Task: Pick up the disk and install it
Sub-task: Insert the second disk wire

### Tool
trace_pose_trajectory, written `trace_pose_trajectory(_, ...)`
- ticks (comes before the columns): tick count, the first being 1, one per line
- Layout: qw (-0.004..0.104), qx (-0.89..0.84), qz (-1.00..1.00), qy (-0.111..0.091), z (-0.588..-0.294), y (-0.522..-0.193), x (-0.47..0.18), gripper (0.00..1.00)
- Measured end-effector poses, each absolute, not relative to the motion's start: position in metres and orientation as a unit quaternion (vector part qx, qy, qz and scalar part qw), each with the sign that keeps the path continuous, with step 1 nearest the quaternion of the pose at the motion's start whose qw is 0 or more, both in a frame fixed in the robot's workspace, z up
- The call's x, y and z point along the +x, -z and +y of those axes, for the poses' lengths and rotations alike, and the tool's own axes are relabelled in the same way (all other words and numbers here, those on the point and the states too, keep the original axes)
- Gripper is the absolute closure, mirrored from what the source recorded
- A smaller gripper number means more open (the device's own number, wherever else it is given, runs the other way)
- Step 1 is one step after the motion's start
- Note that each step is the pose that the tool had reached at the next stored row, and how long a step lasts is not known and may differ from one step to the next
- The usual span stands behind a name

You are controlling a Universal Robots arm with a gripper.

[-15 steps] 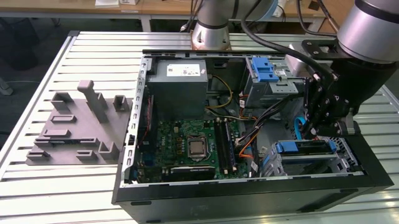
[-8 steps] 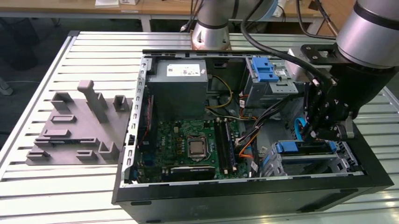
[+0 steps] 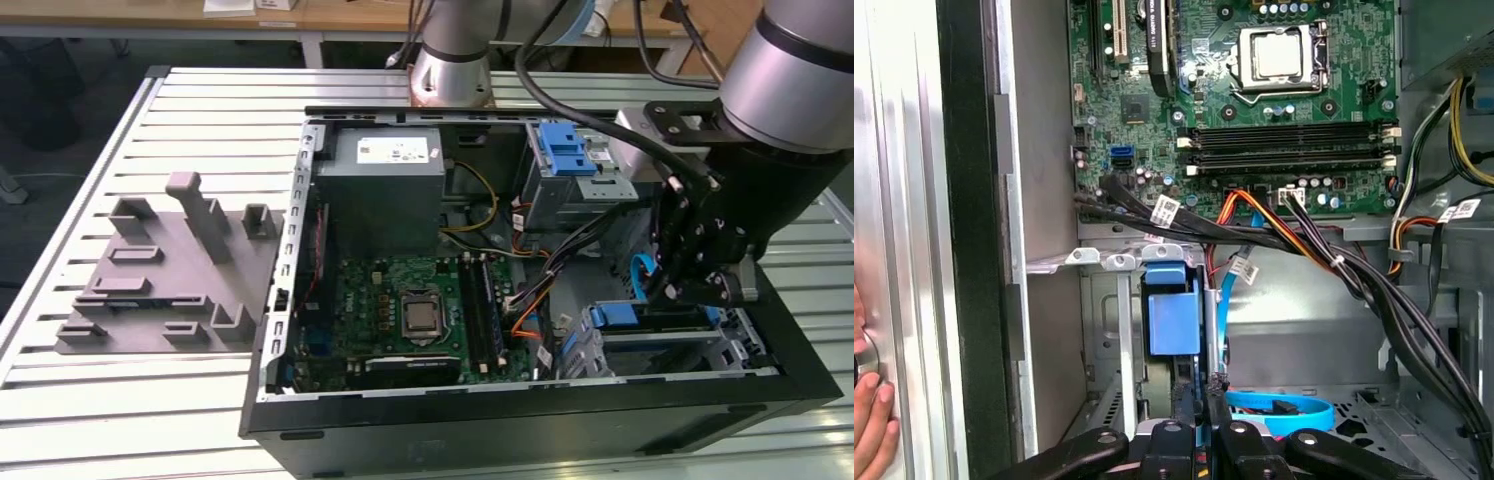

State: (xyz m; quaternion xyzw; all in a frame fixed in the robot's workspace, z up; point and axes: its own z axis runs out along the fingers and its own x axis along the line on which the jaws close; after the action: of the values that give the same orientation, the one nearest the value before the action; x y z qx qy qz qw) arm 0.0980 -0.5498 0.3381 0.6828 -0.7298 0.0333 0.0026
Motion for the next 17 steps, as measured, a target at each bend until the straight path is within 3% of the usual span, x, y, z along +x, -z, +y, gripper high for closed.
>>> trace_pose_trajectory(17, -0.003, 0.683, -0.730, -0.030, -0.5513, -0.3333, 0.0980, 0.84)
